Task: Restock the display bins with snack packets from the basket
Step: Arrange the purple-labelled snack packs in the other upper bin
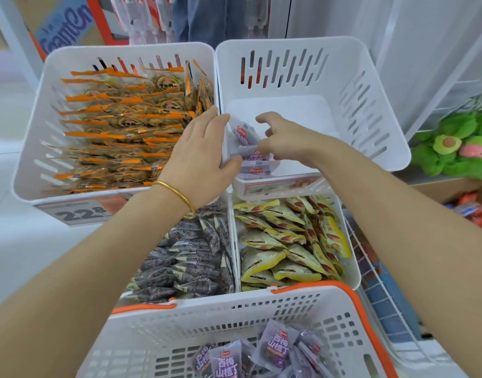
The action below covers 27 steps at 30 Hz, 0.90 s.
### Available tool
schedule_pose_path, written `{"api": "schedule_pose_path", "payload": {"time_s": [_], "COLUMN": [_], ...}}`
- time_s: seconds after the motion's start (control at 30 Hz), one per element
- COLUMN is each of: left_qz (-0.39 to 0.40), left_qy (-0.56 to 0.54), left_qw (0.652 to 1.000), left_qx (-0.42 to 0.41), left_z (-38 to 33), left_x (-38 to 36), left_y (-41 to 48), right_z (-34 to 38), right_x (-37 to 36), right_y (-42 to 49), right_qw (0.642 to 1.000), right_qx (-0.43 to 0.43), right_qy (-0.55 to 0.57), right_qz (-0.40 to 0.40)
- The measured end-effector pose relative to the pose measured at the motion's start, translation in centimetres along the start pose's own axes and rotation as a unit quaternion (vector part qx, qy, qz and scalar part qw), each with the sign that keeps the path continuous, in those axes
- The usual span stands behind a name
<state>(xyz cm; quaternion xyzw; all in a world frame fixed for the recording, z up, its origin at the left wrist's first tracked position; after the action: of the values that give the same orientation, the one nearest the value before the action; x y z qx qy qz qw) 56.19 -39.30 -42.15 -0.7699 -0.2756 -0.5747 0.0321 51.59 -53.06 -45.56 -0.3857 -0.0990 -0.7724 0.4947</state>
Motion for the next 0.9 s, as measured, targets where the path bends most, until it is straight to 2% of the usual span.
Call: {"api": "schedule_pose_path", "payload": {"time_s": [0.1, 0.17, 0.43, 0.67, 0.8, 0.9], "left_qz": [-0.003, -0.005, 0.0, -0.009, -0.013, -0.016], "left_qy": [0.007, 0.007, 0.002, -0.004, -0.005, 0.007], "left_qw": [1.0, 1.0, 1.0, 1.0, 1.0, 1.0], "left_qx": [0.0, 0.001, 0.003, 0.002, 0.002, 0.0], "left_z": [-0.1, -0.1, -0.4, -0.4, -0.5, -0.5], "left_x": [0.3, 0.5, 0.0, -0.1, 0.0, 0.0], "left_y": [-0.3, -0.5, -0.7, -0.7, -0.8, -0.9], "right_z": [0.4, 0.9, 2.1, 2.6, 1.6, 0.8], "right_x": [-0.1, 0.3, 0.2, 0.4, -0.1, 0.4], "right_y": [-0.1, -0.2, 1.6, 0.2, -0.1, -0.4], "right_qw": [1.0, 1.0, 0.984, 0.996, 0.999, 0.999], "right_qx": [0.002, 0.002, 0.004, 0.02, -0.019, -0.028], "right_qy": [0.011, 0.008, -0.148, -0.052, -0.019, -0.01], "right_qz": [0.005, -0.025, -0.098, -0.072, -0.022, -0.025]}}
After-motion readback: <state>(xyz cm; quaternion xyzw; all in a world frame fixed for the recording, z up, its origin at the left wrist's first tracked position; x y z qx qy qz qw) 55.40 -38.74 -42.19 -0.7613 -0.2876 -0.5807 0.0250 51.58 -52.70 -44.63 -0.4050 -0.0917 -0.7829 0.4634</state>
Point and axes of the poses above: each hand's wrist, its own y-axis towards the middle knuckle, its own x-axis out of the back of the hand, z = x × y, the point moved 8 cm from there along y, towards the middle knuckle, and after that the axes turned 2 degrees about z, right-handed, at the moved point
